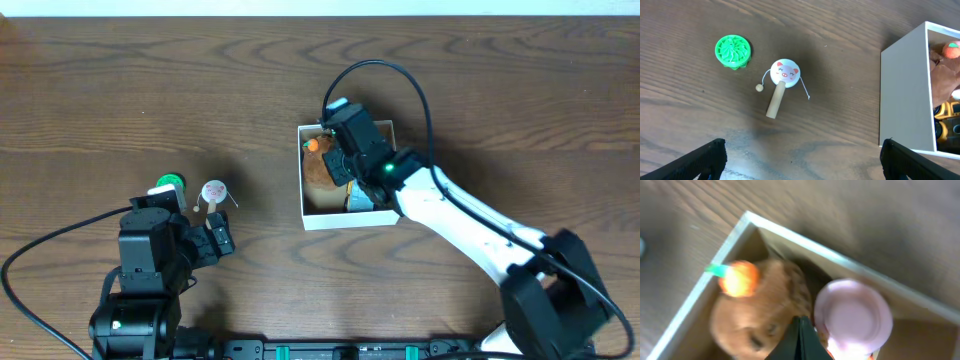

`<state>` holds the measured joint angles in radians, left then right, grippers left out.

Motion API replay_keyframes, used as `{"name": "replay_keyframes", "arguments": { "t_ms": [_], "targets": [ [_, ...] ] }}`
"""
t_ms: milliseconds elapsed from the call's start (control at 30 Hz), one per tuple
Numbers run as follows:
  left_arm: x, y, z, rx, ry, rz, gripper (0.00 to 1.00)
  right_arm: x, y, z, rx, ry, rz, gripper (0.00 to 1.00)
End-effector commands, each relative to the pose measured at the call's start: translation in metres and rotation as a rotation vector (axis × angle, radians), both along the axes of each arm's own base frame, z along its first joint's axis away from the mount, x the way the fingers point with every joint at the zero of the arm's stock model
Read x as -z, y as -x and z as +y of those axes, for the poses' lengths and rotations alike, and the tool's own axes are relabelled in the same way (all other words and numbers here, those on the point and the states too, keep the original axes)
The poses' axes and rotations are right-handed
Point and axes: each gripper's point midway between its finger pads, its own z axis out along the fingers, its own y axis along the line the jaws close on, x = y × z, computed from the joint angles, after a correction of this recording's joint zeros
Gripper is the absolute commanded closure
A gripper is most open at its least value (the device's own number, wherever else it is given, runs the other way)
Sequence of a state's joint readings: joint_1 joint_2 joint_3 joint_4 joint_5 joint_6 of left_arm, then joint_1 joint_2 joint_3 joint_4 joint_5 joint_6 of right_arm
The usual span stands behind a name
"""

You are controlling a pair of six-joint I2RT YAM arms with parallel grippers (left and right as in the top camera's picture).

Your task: Pack container

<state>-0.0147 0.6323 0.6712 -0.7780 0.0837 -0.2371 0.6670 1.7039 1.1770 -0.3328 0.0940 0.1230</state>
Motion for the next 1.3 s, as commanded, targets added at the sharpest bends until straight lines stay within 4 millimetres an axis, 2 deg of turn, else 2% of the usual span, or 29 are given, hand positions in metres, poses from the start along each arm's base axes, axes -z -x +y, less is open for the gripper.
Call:
{"name": "replay_keyframes", "arguments": {
  "t_ms": [0,100,200,300,533,700,867,967,1100,1267],
  "targets": [
    [-0.008,-0.002,-0.001,-0.005,0.013,-0.017,0.02,-0.024,0.011,0.02,-0.101,-0.036,-0.039,0.99],
    [-0.006,-0.003,-0.001,-0.005,0.013,-0.007,0.02,-0.023,0.015,0.025,-0.118,-0.035,-0.038,0.99],
    [-0.003,-0.003,-0.001,-0.005,0.013,0.005,0.02,-0.023,0.026,0.037,-0.214,-0.041,-0.033,0.99],
    [-0.001,-0.004,-0.001,-0.005,0.013,0.017,0.02,-0.02,0.026,0.038,-0.216,-0.038,-0.024,0.99],
    [0.004,-0.005,-0.001,-0.005,0.013,0.042,0.02,0.003,0.009,0.026,-0.165,-0.002,-0.008,0.99],
    [0.006,-0.005,-0.001,-0.005,0.013,0.05,0.02,0.034,-0.003,0.021,-0.136,0.02,0.029,0.99],
    [0.006,-0.005,-0.001,-0.005,0.013,0.05,0.02,0.061,-0.014,-0.003,0.017,0.058,0.084,0.99],
    [0.006,-0.005,-0.001,-0.005,0.013,0.05,0.02,0.065,-0.015,-0.013,0.051,0.078,0.1,0.99],
    [0.006,-0.005,-0.001,-0.005,0.013,0.05,0.02,0.07,-0.016,-0.036,0.168,0.132,0.117,0.99],
    [0.006,-0.006,-0.001,-0.005,0.013,0.05,0.02,0.076,-0.007,-0.042,0.166,0.157,0.16,0.99]
  ]
}}
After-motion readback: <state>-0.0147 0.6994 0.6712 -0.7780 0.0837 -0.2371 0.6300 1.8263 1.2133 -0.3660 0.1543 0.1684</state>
